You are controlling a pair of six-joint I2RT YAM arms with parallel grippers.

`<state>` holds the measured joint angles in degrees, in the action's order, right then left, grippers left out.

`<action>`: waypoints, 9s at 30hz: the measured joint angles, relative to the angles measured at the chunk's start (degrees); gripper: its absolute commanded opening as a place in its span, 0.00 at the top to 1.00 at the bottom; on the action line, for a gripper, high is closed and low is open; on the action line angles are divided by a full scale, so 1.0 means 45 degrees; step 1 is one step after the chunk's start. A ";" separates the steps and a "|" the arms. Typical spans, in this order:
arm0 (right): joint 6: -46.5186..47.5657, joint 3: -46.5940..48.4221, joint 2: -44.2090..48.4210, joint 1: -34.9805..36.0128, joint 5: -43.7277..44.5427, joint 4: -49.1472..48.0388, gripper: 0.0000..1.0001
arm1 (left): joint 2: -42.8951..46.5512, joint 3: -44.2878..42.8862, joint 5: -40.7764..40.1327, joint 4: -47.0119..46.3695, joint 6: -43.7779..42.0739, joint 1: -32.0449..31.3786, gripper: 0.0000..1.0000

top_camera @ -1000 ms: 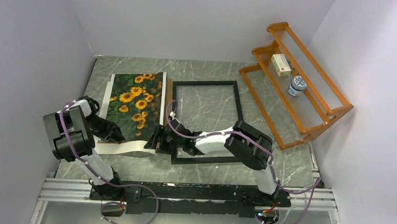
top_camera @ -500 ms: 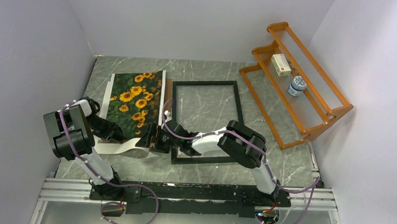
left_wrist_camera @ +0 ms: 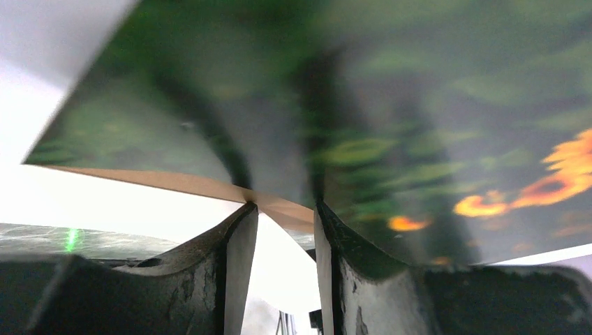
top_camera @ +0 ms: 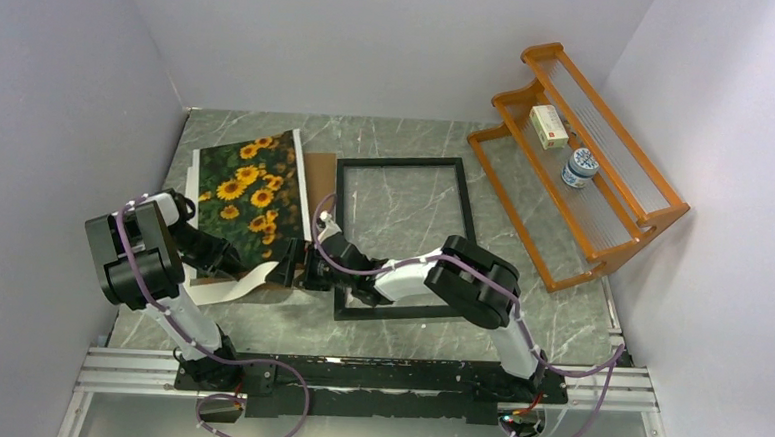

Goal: Put the photo into the frame
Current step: Pick up the photo frame item at the center of the board, then place the photo frame item in the photo frame.

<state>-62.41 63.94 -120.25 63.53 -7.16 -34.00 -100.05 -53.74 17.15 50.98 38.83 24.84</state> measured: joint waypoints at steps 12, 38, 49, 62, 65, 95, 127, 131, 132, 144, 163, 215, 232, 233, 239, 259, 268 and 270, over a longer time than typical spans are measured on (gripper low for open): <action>0.1195 0.0000 0.0078 -0.0199 0.0952 0.0000 0.03 | -0.0588 -0.0185 0.0942 0.0457 -0.0364 0.0000 0.59; -0.1608 0.0029 0.0107 0.0316 0.2429 0.0525 0.04 | -0.0865 -0.0481 0.1171 0.0753 -0.1651 -0.0457 0.61; 0.1229 -0.0393 0.0335 0.0481 0.2467 0.0005 0.04 | -0.1151 -0.0641 0.1564 0.0923 -0.2064 -0.0588 0.61; 0.6751 -0.0500 0.0340 0.0491 0.1248 -0.0243 0.08 | -0.1316 -0.0733 0.1637 0.1015 -0.2113 -0.0602 0.61; 0.7548 -0.0471 0.0340 0.0525 0.1681 -0.0083 0.13 | -0.1316 -0.0733 0.1642 0.1020 -0.2118 -0.0602 0.61; 1.6393 0.0811 -0.0194 0.1899 0.6785 0.1171 0.14 | -0.1316 -0.0816 0.1564 0.1073 -0.2137 -0.0729 0.61; 2.5315 0.0719 -0.1243 0.3366 0.7538 -0.0403 1.00 | 0.2327 -0.3322 -0.0899 0.1331 -0.1870 -0.0821 0.34; 2.4358 0.1049 0.0797 0.3390 0.7062 0.2341 1.00 | 0.3371 -0.5105 -0.1821 0.1855 -0.1943 -0.0821 0.29; 2.4052 0.1326 0.1311 0.3381 0.6863 0.2982 1.00 | 0.3575 -0.5595 -0.2011 0.1967 -0.2021 -0.0821 0.29; 2.1255 0.5139 0.2652 0.1977 0.4784 0.7543 1.00 | 0.3492 -1.2225 -0.3109 0.4274 -0.2497 -0.0772 0.21; 2.0492 0.7378 0.3342 0.0073 0.5338 0.8680 1.00 | 0.3186 -1.5431 -0.2089 0.5678 -0.2696 -0.0753 0.18; 2.2348 1.1968 0.1341 -0.2171 0.8398 0.3283 1.00 | 0.6790 -1.2847 -0.2807 0.3521 -0.1836 -0.0753 0.13; 2.3552 0.3711 0.7261 -0.2171 1.0525 0.3759 1.00 | 0.7558 -0.9452 -0.0272 0.2365 -0.1093 -0.0753 0.12; 2.3513 0.3405 0.7728 -0.2171 1.0588 0.3959 1.00 | 0.7543 -0.9224 -0.0063 0.2307 -0.1015 -0.0753 0.11; 2.2833 0.1433 0.9933 -0.1802 1.0710 0.5552 1.00 | 0.7359 -0.6941 0.1972 0.1209 -0.0306 -0.0753 0.06; 1.9822 -0.2351 1.3080 0.0967 1.2041 1.3114 1.00 | 0.5950 -0.2696 0.3997 -0.1569 0.0680 -0.2565 0.06; 1.8991 -0.2608 1.3177 0.1729 1.1268 1.5212 1.00 | 0.5693 -0.2696 0.3978 -0.1860 0.0670 -0.2827 0.06; 1.8933 -0.2691 1.3342 0.1846 1.0958 1.5538 1.00 | 0.5693 -0.2696 0.3939 -0.1860 0.0665 -0.2827 0.06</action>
<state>22.79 51.83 -60.20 71.83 42.15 35.92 -74.43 -65.87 34.87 42.61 41.82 12.12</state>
